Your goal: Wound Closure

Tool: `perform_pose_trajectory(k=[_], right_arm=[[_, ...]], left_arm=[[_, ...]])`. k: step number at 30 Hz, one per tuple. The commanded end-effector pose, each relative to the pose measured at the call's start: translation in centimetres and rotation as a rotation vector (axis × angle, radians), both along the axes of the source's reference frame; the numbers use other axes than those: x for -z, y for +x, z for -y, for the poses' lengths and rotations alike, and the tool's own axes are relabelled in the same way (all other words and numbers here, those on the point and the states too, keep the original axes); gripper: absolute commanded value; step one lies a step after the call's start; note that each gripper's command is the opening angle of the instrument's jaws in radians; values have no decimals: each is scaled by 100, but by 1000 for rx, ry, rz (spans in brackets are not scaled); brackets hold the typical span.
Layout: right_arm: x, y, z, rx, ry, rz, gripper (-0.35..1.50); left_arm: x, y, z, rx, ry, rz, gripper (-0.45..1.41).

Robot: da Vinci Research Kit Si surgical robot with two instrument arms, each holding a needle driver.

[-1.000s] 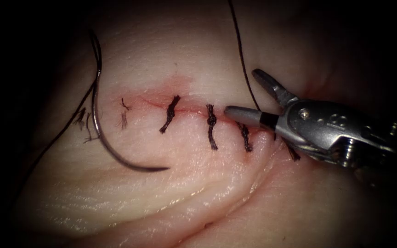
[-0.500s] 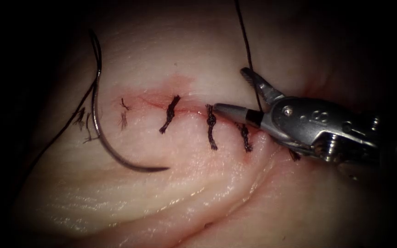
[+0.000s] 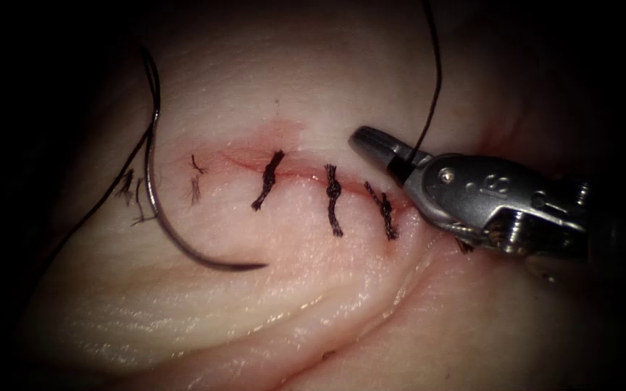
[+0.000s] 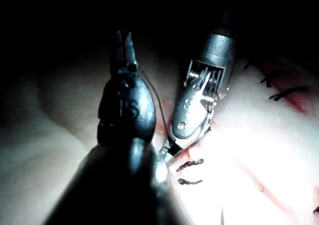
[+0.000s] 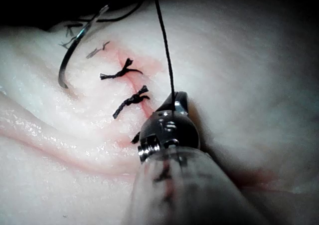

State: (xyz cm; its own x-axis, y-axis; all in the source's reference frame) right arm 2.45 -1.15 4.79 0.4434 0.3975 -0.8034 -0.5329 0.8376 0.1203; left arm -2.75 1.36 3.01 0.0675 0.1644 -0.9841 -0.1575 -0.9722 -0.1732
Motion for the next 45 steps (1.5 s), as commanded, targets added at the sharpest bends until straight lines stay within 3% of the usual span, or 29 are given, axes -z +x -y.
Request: perform_pose_trajectory(k=[1, 6, 7, 9, 10, 14, 15, 18, 20, 21, 24, 26, 28, 29, 35, 40, 41, 42, 43, 45], right_arm=[[0, 8, -2, -11, 1, 7, -35], [2, 0, 0, 16, -9, -8, -35], [4, -5, 0, 34, -14, -15, -6], [12, -22, 1, 55, -24, -24, 98], [22, -39, 2, 67, -34, -40, 125], [39, -71, 10, 70, -52, -81, 143], [51, -97, 18, 63, -75, -76, 146], [61, -120, 24, 79, -75, -79, 146], [77, -158, 33, 94, -73, -80, 138], [77, -158, 33, 94, -73, -80, 138], [89, -193, 35, 132, -65, -75, 108], [94, -215, 30, 206, -124, -27, 81], [97, -232, 22, 236, -160, 26, 78], [99, -245, 13, 288, -252, 121, 76], [95, -253, 2, 357, -250, 200, 76], [83, -248, 3, 375, -258, 207, 76], [78, -243, 4, 392, -251, 202, 76], [78, -243, 4, 392, -251, 202, 76], [76, -240, 4, 394, -252, 200, 76], [73, -231, 7, 387, -247, 184, 79]], left_arm=[[-4, -7, -4, -1, -3, 1, -45], [0, -7, 3, -8, -8, 11, -45], [1, -7, 6, -10, -10, 15, -45], [5, -8, 13, -12, -14, 17, -45], [10, -10, 19, -16, -18, 24, -45], [17, -14, 27, -24, -24, 40, -45], [24, -21, 36, -29, -32, 53, -45], [30, -29, 48, -37, -47, 61, -45], [37, -46, 69, -60, -45, 84, -45], [37, -46, 69, -60, -45, 84, -45], [38, -68, 94, -94, -35, 120, -45], [36, -82, 110, -110, -36, 128, -45], [31, -100, 130, -136, -40, 149, -45], [24, -116, 148, -156, -41, 161, -45], [-6, -162, 200, -243, -6, 200, -45], [-48, -199, 263, -395, 57, 162, -43], [-63, -207, 280, -442, 80, 135, 34], [-63, -207, 280, -442, 80, 135, 34], [-72, -209, 286, -467, 89, 124, 86], [-85, -208, 289, -452, 94, 75, 108]])
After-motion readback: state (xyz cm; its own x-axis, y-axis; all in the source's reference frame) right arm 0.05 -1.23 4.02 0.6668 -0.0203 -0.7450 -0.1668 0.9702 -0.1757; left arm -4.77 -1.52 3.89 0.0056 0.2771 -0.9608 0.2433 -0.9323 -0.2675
